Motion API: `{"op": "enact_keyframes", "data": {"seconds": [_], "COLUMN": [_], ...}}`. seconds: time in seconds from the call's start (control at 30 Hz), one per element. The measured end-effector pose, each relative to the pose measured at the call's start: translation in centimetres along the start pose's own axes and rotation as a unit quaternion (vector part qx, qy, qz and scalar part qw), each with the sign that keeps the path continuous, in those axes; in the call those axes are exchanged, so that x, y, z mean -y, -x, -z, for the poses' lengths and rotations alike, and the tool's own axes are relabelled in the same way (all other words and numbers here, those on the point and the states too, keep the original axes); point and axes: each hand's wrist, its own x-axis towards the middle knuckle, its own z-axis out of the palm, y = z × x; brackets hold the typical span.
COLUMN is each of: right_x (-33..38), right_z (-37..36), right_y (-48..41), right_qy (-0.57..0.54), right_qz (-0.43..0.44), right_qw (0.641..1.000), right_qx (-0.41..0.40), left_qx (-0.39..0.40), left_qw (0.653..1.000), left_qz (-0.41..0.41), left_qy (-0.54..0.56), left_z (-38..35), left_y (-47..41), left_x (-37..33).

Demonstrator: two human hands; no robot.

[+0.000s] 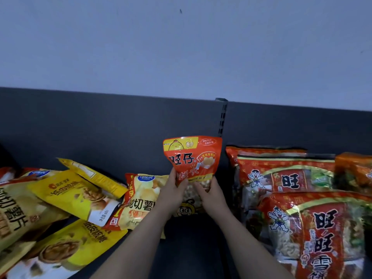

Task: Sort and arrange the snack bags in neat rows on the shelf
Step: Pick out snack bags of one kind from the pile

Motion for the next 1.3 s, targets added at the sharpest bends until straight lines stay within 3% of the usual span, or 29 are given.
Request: {"op": "enact_keyframes", "data": {"seconds": [0.2,0.4,0.57,0.77,0.83,0.97,1.07,1.3], "right_x": [-4.6,-5.8,-6.6,-7.1,-7.4,-7.7,-7.9,-8.5], "right_z": [-1.2,-2.1,-2.4,-2.3,-2.3,-2.4,-2.5,-2.9], "right_y": [0.1,1.1,0.7,0.4,0.4,0.2,0.1,-0.2], "right_qy": [-0.002,0.015,0.017,0.007,0.003,0.005,0.014,0.075], "right_qz": [-0.014,0.05,0.06,0.057,0.056,0.047,0.046,0.032], "right_qw": [1.0,0.999,0.998,0.998,0.998,0.999,0.999,0.997], "right_qx": [0.007,-0.015,-0.033,-0.031,-0.03,-0.017,-0.017,-0.017], "left_qx": [-0.049,-0.129,-0.148,-0.18,-0.184,-0.173,-0.166,-0.232], "left_qw": [0.991,0.985,0.98,0.975,0.979,0.982,0.978,0.97], "left_qz": [0.018,-0.039,-0.048,-0.087,-0.059,0.015,0.024,-0.039], "left_qy": [-0.119,-0.103,-0.123,-0.092,-0.071,0.073,0.124,-0.059], "left_z": [-1.3,-1.8,-1.9,-1.7,-0.8,1.4,2.4,4.2], "left_y": [1.3,1.0,0.9,-1.2,-2.8,-4.5,-4.9,-6.5], "left_x": [4.8,6.4,6.4,1.9,-0.2,-2.0,-2.0,-2.0]}}
